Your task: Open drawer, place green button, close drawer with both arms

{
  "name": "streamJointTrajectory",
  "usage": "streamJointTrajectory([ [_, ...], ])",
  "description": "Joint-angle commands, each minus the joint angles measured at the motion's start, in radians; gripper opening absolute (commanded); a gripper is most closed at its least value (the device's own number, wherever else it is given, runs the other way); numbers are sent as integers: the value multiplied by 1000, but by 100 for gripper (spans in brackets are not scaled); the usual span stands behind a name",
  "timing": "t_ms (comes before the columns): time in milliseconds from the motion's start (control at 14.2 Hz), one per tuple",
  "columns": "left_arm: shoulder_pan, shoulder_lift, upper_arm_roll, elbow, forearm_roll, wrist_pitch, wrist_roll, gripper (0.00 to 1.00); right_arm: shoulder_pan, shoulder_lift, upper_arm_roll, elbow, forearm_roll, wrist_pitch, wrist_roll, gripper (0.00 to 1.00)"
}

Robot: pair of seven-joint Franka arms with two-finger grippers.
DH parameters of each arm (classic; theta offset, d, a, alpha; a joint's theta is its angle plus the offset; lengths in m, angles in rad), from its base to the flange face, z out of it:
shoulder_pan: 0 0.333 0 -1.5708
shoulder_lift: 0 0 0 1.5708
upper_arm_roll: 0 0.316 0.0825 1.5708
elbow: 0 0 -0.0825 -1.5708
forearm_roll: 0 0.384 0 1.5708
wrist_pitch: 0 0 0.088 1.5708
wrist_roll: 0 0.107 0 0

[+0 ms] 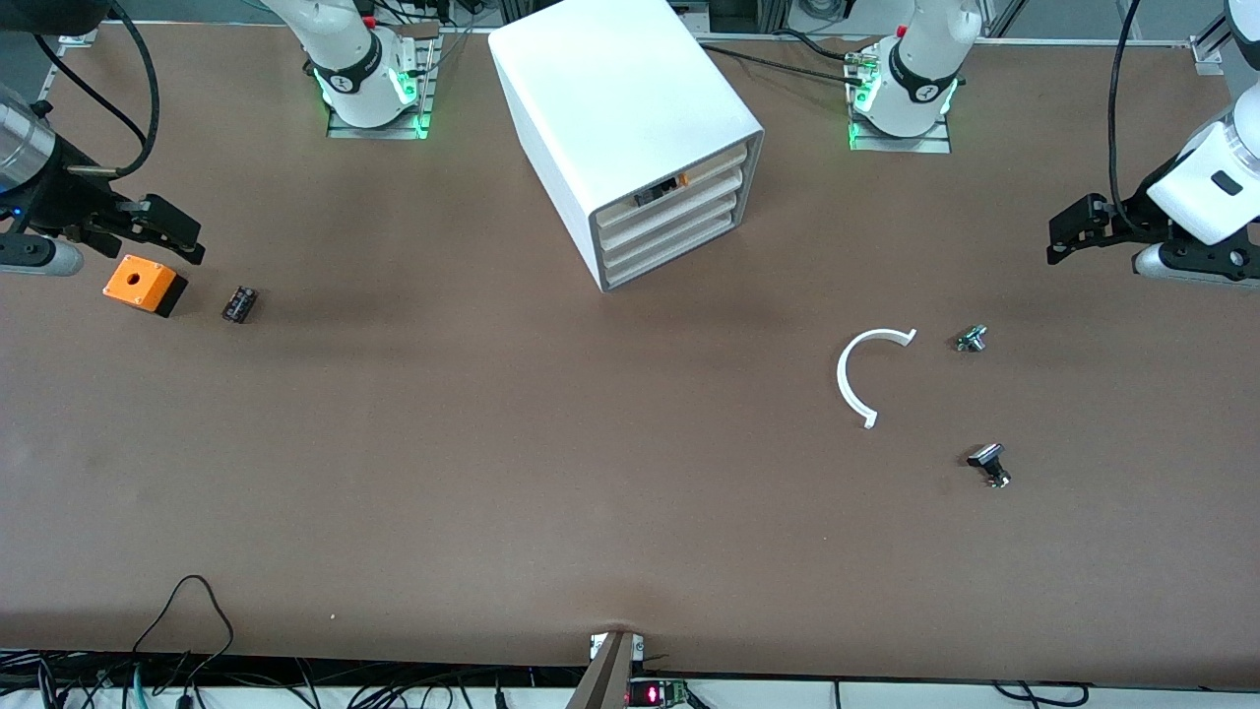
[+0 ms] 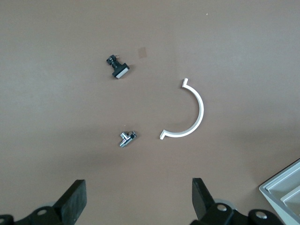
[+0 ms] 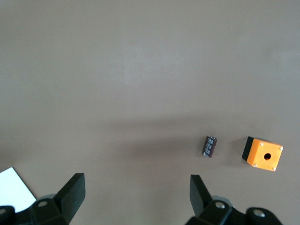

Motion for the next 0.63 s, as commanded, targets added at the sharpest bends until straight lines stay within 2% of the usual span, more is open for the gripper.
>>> streamJointTrajectory([
  [0,-6,6,-1,35,37,-29,4,99,-9,6,4,29,-4,-36,-40,99],
  [140,-6,9,0,38,38,-30,-2,99,-9,3,-11,29,-2,-37,-133,99],
  [561,-7,12,-24,43,41,-31,-2,99,-9,-6,-27,34,4,-40,-139,99],
])
